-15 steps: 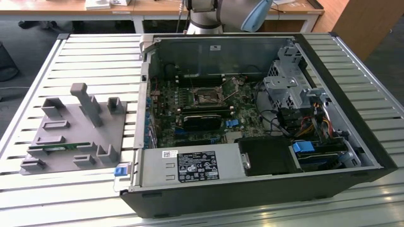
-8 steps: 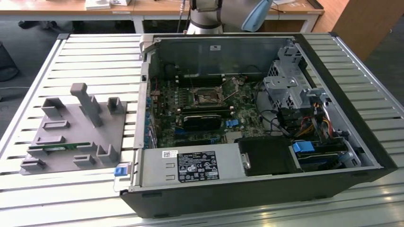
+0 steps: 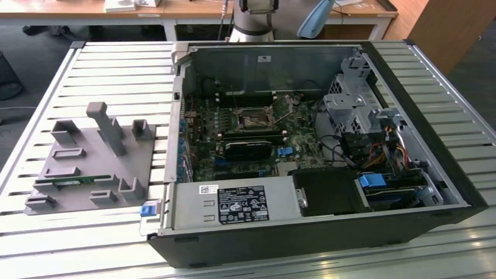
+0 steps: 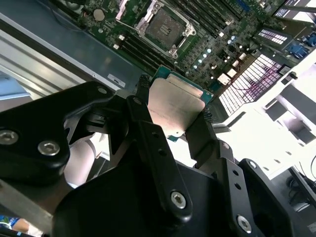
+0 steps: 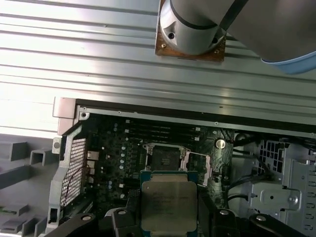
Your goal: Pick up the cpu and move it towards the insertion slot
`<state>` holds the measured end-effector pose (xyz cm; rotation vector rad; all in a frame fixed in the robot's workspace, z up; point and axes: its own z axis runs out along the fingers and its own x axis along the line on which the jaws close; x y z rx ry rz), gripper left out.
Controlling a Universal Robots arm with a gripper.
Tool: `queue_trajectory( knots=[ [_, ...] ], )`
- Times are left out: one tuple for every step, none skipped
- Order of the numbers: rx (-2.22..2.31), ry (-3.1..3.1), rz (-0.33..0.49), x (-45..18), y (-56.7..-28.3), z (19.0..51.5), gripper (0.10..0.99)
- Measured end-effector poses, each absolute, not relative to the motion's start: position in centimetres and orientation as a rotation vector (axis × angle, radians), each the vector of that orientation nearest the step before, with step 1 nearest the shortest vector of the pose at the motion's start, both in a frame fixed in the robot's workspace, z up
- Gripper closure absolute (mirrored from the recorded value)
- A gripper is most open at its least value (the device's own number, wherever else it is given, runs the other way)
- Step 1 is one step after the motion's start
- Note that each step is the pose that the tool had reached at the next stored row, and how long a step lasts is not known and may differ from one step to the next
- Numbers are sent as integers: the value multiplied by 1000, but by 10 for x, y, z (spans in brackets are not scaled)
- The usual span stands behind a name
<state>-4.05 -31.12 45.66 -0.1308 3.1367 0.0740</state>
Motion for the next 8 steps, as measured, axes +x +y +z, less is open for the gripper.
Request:
queue_trajectory(
  knots=[
    [-128,3136,74,-40,-311,457,545],
    [-127,3136,74,-39,-311,457,545],
    [-126,3135,74,-39,-311,457,545],
    [-125,3135,74,-39,-311,456,545],
    [-125,3135,74,-39,-311,456,545],
    [-125,3135,74,-39,-311,456,545],
    [-125,3135,74,-39,-311,456,545],
    [-125,3135,74,-39,-311,456,545]
  ],
)
